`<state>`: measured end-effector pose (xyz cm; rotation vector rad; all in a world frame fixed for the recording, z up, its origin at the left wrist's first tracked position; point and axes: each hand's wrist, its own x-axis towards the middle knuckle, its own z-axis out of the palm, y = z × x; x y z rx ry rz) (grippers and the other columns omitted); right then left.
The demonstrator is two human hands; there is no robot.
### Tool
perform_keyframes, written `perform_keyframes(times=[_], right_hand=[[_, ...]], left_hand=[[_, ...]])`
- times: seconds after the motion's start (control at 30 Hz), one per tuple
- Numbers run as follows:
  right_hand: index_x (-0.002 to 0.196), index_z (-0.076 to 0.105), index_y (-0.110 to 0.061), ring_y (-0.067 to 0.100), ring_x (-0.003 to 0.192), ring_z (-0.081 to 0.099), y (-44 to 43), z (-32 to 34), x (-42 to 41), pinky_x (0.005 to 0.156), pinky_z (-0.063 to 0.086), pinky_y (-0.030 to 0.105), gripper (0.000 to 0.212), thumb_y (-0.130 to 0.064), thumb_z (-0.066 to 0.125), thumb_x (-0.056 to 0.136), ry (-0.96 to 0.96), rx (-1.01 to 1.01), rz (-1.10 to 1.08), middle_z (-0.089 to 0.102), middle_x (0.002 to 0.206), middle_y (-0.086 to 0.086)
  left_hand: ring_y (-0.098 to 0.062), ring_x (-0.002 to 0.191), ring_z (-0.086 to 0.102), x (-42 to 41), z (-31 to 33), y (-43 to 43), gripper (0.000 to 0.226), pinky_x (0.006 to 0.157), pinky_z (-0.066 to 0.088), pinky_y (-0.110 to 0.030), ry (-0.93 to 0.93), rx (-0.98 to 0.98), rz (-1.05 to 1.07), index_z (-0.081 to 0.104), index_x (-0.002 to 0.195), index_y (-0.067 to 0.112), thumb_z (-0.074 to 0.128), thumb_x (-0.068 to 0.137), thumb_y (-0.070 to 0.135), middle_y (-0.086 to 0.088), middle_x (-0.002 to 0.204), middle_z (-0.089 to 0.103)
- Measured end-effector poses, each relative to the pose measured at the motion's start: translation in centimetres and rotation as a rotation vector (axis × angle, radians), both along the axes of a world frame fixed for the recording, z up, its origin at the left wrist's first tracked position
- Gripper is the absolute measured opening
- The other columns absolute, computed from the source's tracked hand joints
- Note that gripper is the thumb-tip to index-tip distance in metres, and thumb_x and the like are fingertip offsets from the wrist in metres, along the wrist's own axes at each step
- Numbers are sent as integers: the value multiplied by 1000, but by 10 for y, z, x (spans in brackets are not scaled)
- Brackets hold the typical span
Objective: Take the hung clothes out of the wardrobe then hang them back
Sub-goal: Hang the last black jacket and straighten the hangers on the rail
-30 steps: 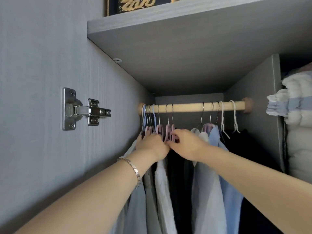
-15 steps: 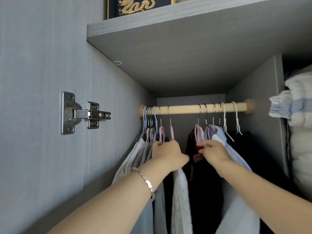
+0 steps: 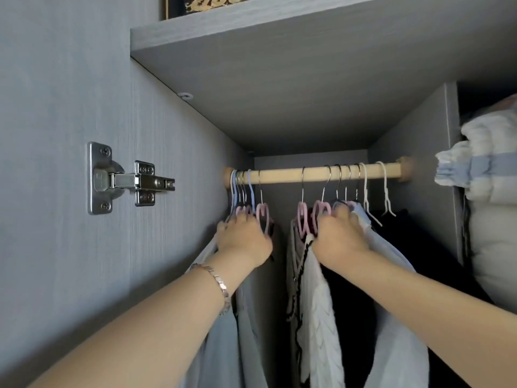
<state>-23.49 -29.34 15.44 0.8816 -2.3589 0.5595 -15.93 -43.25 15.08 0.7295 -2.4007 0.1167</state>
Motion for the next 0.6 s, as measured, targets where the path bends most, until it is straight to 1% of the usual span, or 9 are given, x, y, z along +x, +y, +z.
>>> perform_keyframes(times=[0.07,0.1,0.2,0.23,0.3,0.4,0.47,0.53,0.6], right_hand=[[125,53,-7,28,122,38,-25,4,20,102,34,33,34,-18,43,94,134,-46,157,41,129,10],[125,53,-5,29,121,41,-40,4,28,100,36,33,34,-18,40,96,81,-58,271,45,126,11],[128,48,2,34,121,50,-86,6,32,98,41,35,41,-25,34,100,-452,-144,422,54,120,18],[132,45,1,33,124,48,-98,4,31,102,40,34,46,-30,34,100,-643,-196,444,53,127,18],[138,40,-4,30,128,44,-115,-2,29,107,37,33,55,-40,39,97,-850,-279,474,47,139,15],[139,38,-2,31,127,44,-124,-6,27,104,37,33,51,-32,41,97,-943,-437,511,47,138,17],[137,40,-1,31,123,47,-119,-6,22,99,38,31,45,-26,38,100,-1000,-559,517,48,135,18],[126,52,-2,29,107,54,-104,-9,14,87,42,29,40,-29,37,100,-1036,-638,512,56,123,19],[88,62,-8,24,74,55,-85,-12,2,65,41,26,36,-33,39,99,-1075,-690,506,61,88,14]], left_hand=[[-22,146,7,6,-2,-16,66,118,9,-44,-119,59,-19,4,152,19,35,97,38,-1,159,-1],[-22,146,10,9,-2,-22,62,118,13,-44,-113,75,-68,8,152,21,33,98,37,2,159,-1],[-26,128,43,18,2,-33,33,105,36,-37,163,184,-217,56,122,13,35,99,22,-1,141,45],[-27,121,46,21,1,-35,28,101,38,-34,265,156,-199,59,113,9,37,97,14,-5,129,52],[-27,120,45,26,-4,-35,29,100,36,-31,307,129,-129,53,121,6,41,94,8,-10,126,50],[-27,109,57,23,-3,-41,28,94,45,-31,277,346,-148,55,119,3,48,93,12,-15,121,59],[-24,118,53,21,1,-42,41,102,42,-32,275,477,-207,51,132,9,53,93,22,-11,132,56],[-21,132,41,17,-1,-39,59,111,32,-31,252,565,-278,35,144,13,56,92,31,-8,146,41],[-21,137,34,12,-6,-33,68,111,29,-28,283,624,-331,26,148,15,58,91,32,-7,151,33]])
